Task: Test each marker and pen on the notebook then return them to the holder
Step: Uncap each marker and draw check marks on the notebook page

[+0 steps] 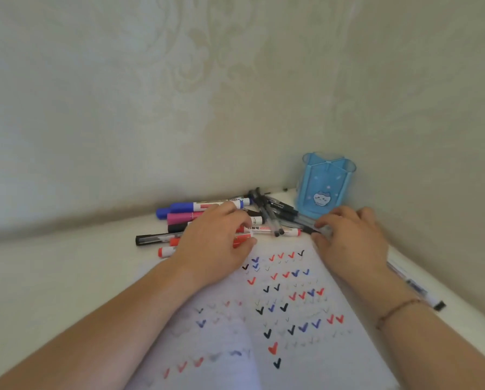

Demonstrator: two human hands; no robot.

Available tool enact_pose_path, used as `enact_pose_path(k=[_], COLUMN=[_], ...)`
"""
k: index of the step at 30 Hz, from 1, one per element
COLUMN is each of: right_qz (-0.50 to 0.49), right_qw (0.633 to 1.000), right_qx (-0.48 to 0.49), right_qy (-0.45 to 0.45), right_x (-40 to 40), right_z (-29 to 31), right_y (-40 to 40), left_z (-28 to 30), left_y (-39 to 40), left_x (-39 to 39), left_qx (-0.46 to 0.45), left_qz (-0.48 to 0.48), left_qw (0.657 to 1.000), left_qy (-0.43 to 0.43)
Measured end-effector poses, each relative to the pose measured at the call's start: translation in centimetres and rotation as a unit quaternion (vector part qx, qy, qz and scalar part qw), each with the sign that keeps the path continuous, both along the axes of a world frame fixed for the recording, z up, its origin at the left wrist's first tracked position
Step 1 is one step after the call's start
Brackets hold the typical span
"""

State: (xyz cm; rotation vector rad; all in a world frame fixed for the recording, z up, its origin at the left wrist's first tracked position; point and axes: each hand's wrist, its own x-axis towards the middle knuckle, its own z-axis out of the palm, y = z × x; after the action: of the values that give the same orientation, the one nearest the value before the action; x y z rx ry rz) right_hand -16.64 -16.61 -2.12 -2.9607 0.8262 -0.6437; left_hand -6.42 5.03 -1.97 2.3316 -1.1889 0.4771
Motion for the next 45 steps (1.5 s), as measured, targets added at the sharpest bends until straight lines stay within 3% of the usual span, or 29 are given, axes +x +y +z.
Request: enact_pose_path(k=[2, 7, 10, 14, 19, 21, 23, 25, 27, 28, 30, 32, 34, 37, 40, 43, 45], right_qz=[0.004, 0.082, 0.138, 0.112, 0.105, 0.1, 0.095, 0.051, 0.021, 0.023, 0.051, 0.097, 0.157, 0.226, 0.302, 0.326, 0.326], right_qw=[1.0, 0.989, 0.987, 0.993, 0.992, 0.985, 0.964, 0.932, 0.884, 0.855, 0.804, 0.785, 0.786, 0.75, 0.677, 0.722, 0.723], right_qx=[0.008, 0.056, 0.048, 0.042, 0.039, 0.099, 0.181, 0.221, 0.238, 0.252, 0.302, 0.357, 0.394, 0.457, 0.531, 0.529, 0.549], right_qy=[-0.005, -0.111, -0.059, 0.016, -0.053, -0.097, -0.172, -0.283, -0.402, -0.453, -0.51, -0.496, -0.449, -0.421, -0.411, -0.304, -0.263], right_x=[0.0, 0.1, 0.4, 0.6, 0.7, 0.2, -0.6, -1.4, -1.9, -2.1, -2.3, -2.4, -2.5, -2.9, -3.7, -3.9, -3.8], right_z=[-0.1, 0.4, 0.1, -0.1, -0.2, 0.2, 0.9, 1.8, 2.7, 3.1, 3.9, 4.1, 4.1, 4.1, 4.1, 4.0, 3.6], right_y=[-0.1, 0.9, 1.5, 1.3, 1.2, 0.2, -0.6, -0.7, -0.6, -0.4, 0.6, 2.1, 4.3, 6.9, 8.0, 8.6, 8.8], left_z=[0.0, 0.6, 0.9, 1.5, 1.8, 2.3, 3.3, 4.7, 5.8, 6.0, 5.7, 4.9, 3.9, 3.2, 3.2, 3.3, 3.5], left_y=[0.3, 1.4, 2.4, 2.5, 2.2, 2.3, 2.6, 3.6, 4.8, 5.2, 4.8, 3.4, 1.9, 1.0, 1.0, 1.1, 1.3], left_x=[0.3, 1.8, 2.6, 2.4, 1.7, 1.1, 0.5, 0.2, 0.2, 0.2, -0.3, -1.2, -2.3, -3.4, -3.4, -3.7, -4.0], left_qx=[-0.003, 0.028, 0.054, 0.1, 0.104, 0.139, 0.162, 0.2, 0.279, 0.297, 0.263, 0.194, 0.112, 0.055, -0.003, 0.002, 0.023], left_qz=[0.009, 0.048, 0.021, -0.004, -0.02, -0.045, -0.093, -0.163, -0.208, -0.209, -0.168, -0.097, -0.091, -0.127, -0.154, -0.203, -0.236], left_qw=[1.0, 0.998, 0.995, 0.991, 0.993, 0.988, 0.973, 0.923, 0.867, 0.855, 0.884, 0.953, 0.983, 0.986, 0.98, 0.971, 0.963], left_qy=[0.001, 0.036, 0.077, 0.083, 0.048, 0.048, 0.138, 0.284, 0.358, 0.371, 0.347, 0.212, 0.112, 0.087, 0.129, 0.127, 0.128])
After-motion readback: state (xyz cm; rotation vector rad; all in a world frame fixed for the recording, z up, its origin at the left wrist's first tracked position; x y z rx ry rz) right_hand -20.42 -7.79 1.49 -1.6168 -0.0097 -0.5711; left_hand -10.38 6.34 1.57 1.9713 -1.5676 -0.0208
